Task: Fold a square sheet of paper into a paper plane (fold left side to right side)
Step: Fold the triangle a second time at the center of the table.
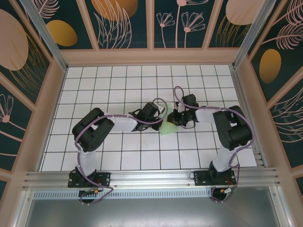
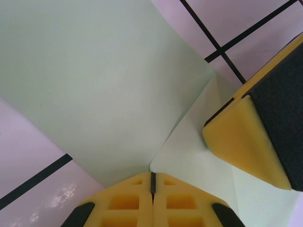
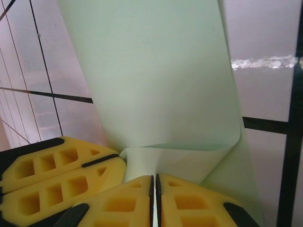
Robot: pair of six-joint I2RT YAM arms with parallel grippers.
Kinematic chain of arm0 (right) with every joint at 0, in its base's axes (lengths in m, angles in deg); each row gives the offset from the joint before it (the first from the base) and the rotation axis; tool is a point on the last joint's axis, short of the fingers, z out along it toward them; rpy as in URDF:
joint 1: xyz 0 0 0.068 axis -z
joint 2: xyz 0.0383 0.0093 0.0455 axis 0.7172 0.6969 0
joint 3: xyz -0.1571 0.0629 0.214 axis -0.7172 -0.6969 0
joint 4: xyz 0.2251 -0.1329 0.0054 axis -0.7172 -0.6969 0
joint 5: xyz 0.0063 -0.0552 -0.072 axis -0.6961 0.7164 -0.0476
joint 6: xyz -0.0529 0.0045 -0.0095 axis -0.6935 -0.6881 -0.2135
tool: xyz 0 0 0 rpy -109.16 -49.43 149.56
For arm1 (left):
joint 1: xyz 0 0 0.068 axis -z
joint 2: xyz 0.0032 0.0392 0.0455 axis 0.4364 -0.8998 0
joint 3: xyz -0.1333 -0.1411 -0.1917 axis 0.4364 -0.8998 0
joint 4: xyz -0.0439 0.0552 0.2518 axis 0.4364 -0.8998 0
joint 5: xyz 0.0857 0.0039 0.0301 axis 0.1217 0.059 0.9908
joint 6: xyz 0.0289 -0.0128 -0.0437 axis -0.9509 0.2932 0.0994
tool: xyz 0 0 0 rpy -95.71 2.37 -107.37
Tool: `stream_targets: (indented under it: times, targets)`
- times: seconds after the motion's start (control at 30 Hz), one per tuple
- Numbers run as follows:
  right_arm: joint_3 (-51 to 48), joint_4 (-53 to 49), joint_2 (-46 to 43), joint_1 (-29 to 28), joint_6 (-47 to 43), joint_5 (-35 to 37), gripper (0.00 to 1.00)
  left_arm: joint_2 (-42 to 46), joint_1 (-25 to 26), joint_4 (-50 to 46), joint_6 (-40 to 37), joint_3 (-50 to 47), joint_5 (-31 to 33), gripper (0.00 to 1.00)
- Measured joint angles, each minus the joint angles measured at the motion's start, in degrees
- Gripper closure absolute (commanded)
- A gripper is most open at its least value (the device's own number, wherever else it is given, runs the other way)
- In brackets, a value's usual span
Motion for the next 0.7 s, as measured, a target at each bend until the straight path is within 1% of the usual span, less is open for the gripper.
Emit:
stream_targets:
  times: [0.7]
  targets:
    - [0.7,-0.1,1.1,0.0,-0.2,0.6,0.85,0.0,0.0,0.2,0.2,-0.1,0.3,0.92]
